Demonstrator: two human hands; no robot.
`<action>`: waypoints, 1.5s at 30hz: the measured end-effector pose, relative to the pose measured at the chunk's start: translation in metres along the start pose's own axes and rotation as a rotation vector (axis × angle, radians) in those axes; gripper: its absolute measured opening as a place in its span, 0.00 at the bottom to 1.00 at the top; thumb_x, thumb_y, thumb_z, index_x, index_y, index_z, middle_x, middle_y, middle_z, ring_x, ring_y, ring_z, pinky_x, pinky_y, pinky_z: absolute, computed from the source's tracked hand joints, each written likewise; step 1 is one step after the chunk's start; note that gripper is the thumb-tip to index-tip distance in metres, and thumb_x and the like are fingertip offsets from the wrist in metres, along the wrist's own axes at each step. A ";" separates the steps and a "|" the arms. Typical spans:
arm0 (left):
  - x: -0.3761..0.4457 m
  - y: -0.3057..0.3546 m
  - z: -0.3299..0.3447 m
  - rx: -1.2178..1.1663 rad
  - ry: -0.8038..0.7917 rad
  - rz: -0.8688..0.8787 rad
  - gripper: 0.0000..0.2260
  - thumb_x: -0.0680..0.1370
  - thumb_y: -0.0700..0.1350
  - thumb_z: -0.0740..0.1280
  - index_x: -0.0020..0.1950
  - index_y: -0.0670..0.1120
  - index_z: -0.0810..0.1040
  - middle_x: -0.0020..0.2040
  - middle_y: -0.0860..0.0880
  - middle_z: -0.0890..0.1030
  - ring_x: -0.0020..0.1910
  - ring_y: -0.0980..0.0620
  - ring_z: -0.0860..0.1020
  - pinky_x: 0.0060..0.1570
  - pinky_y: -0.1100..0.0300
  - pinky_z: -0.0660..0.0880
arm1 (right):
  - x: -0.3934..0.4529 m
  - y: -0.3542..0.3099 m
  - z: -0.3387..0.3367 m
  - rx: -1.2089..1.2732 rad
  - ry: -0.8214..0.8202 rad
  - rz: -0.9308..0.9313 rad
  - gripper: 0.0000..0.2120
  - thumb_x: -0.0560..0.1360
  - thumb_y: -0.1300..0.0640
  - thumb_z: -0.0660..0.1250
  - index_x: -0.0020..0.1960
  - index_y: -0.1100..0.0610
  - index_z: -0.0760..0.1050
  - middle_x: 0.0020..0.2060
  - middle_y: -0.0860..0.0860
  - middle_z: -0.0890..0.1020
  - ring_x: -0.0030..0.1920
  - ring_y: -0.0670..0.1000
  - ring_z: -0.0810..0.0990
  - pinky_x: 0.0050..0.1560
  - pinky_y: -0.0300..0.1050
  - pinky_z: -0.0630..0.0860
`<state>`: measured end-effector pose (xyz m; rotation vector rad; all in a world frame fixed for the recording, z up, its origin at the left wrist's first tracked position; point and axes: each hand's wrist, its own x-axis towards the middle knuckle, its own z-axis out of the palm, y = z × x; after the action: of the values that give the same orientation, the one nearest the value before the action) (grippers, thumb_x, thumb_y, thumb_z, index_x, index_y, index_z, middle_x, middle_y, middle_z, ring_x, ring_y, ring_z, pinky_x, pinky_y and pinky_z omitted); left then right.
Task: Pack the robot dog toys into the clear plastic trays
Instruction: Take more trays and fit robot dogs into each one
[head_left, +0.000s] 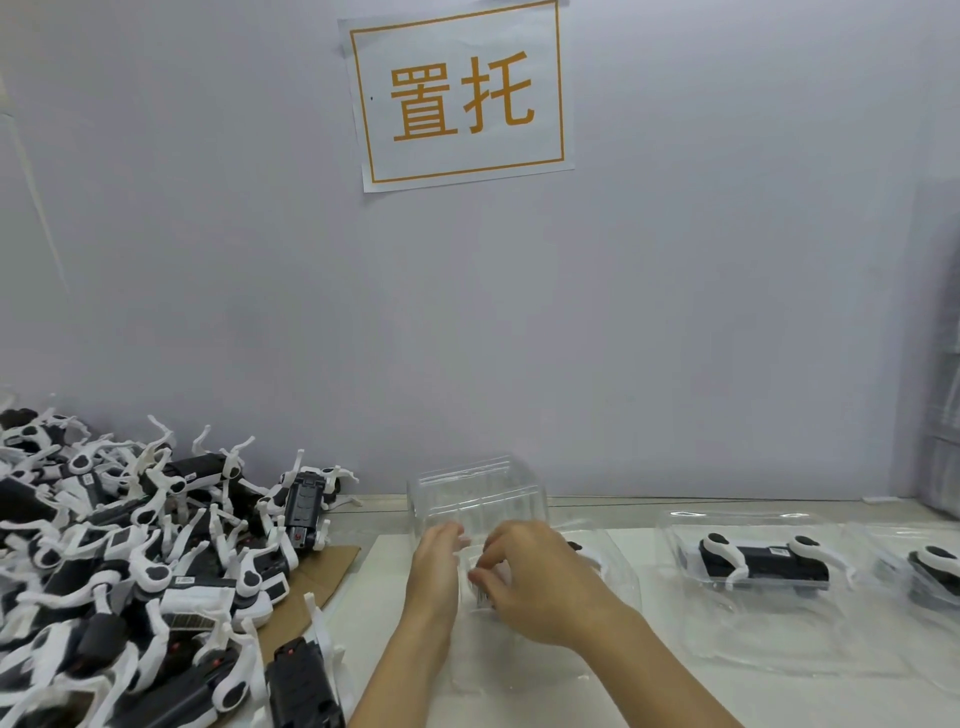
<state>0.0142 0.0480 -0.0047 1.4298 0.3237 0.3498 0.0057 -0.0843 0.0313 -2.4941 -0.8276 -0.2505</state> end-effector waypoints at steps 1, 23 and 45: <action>0.001 -0.001 0.000 0.003 0.004 0.001 0.08 0.82 0.47 0.60 0.52 0.47 0.78 0.55 0.47 0.80 0.60 0.47 0.75 0.65 0.47 0.69 | 0.000 0.001 0.000 0.011 -0.011 0.011 0.15 0.80 0.48 0.63 0.45 0.54 0.84 0.45 0.51 0.83 0.49 0.52 0.80 0.52 0.50 0.77; 0.001 -0.001 0.000 0.067 0.037 0.001 0.06 0.82 0.44 0.62 0.52 0.48 0.78 0.55 0.48 0.80 0.60 0.48 0.74 0.64 0.49 0.67 | -0.001 0.042 -0.020 -0.091 0.160 0.322 0.12 0.75 0.59 0.66 0.55 0.47 0.81 0.53 0.46 0.81 0.55 0.50 0.79 0.51 0.41 0.74; -0.005 0.004 0.000 0.087 0.040 -0.008 0.06 0.79 0.39 0.64 0.52 0.48 0.78 0.58 0.46 0.79 0.60 0.49 0.75 0.63 0.51 0.71 | 0.004 0.016 -0.001 0.030 0.008 0.068 0.12 0.80 0.47 0.61 0.54 0.48 0.82 0.49 0.45 0.85 0.57 0.46 0.76 0.62 0.49 0.62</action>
<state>0.0090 0.0465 -0.0011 1.5076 0.3804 0.3619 0.0188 -0.0938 0.0273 -2.4859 -0.7363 -0.2230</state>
